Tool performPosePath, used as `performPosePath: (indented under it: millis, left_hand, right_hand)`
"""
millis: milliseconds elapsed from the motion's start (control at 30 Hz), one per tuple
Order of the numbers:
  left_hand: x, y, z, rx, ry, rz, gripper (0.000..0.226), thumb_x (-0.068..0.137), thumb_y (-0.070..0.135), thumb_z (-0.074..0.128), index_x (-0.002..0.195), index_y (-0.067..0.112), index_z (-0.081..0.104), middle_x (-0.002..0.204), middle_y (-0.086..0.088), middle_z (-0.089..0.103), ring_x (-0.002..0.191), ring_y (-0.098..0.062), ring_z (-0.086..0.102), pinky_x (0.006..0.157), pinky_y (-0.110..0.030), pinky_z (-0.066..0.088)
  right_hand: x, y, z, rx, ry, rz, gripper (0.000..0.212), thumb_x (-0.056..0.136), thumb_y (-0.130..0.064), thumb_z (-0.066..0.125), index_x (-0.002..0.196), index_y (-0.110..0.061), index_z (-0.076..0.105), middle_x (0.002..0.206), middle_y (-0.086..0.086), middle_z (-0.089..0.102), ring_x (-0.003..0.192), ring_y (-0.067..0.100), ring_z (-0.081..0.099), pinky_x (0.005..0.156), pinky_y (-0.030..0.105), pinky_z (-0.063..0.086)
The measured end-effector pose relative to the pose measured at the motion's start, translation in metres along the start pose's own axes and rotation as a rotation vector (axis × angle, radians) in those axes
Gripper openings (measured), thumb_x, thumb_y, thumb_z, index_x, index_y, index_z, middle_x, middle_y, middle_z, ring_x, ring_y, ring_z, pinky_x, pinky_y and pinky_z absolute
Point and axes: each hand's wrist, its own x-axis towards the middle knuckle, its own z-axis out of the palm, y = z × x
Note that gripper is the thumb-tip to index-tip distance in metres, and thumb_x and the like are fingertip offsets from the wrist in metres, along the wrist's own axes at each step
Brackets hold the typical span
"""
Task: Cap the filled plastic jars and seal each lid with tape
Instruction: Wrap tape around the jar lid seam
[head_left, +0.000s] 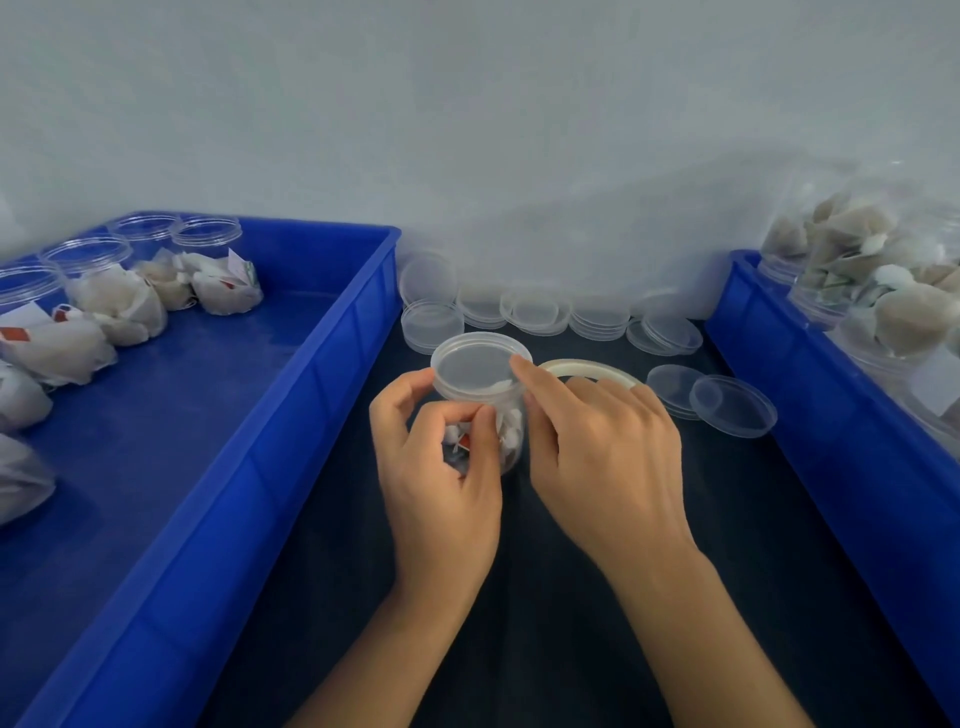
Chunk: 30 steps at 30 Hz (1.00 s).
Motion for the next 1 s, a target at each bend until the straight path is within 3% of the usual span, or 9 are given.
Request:
performPosePath:
  millis: [333,467,833,1000]
  left_hand:
    - [0.001,0.003,-0.001,0.021,0.02,0.001,0.009,0.092,0.008,0.08,0.09,0.004,0.073,0.127,-0.01,0.058,0.121,-0.011,0.06,0.098,-0.012,0.044]
    - [0.002,0.002,-0.001,0.033,0.022,0.012,0.01,0.091,0.006,0.081,0.089,0.003,0.072,0.126,-0.01,0.059,0.12,-0.008,0.059,0.097,-0.013,0.045]
    - [0.009,-0.004,-0.003,-0.011,-0.022,-0.009,0.011,0.09,0.013,0.081,0.088,0.006,0.073,0.124,-0.005,0.059,0.118,-0.006,0.06,0.093,-0.012,0.046]
    - [0.014,-0.015,-0.004,-0.233,-0.039,-0.163,0.028,0.088,0.017,0.085,0.099,0.013,0.06,0.124,0.0,0.062,0.122,-0.018,0.064,0.098,-0.032,0.057]
  right_hand:
    - [0.0,-0.005,0.002,-0.04,-0.008,0.0,0.035,0.094,-0.017,0.062,0.126,-0.014,0.076,0.07,0.003,0.07,0.062,0.03,0.065,0.064,0.045,0.053]
    - [0.0,-0.007,0.002,-0.057,0.014,0.004,0.037,0.096,-0.021,0.055,0.126,-0.014,0.076,0.066,0.001,0.069,0.058,0.027,0.064,0.063,0.041,0.051]
    - [-0.002,-0.007,0.005,-0.043,0.007,-0.004,0.035,0.101,-0.024,0.058,0.13,-0.013,0.075,0.068,0.003,0.069,0.057,0.027,0.063,0.06,0.046,0.056]
    - [-0.002,-0.005,0.008,-0.056,0.042,-0.019,0.029,0.099,-0.02,0.068,0.126,-0.012,0.077,0.063,0.002,0.066,0.052,0.025,0.06,0.055,0.043,0.054]
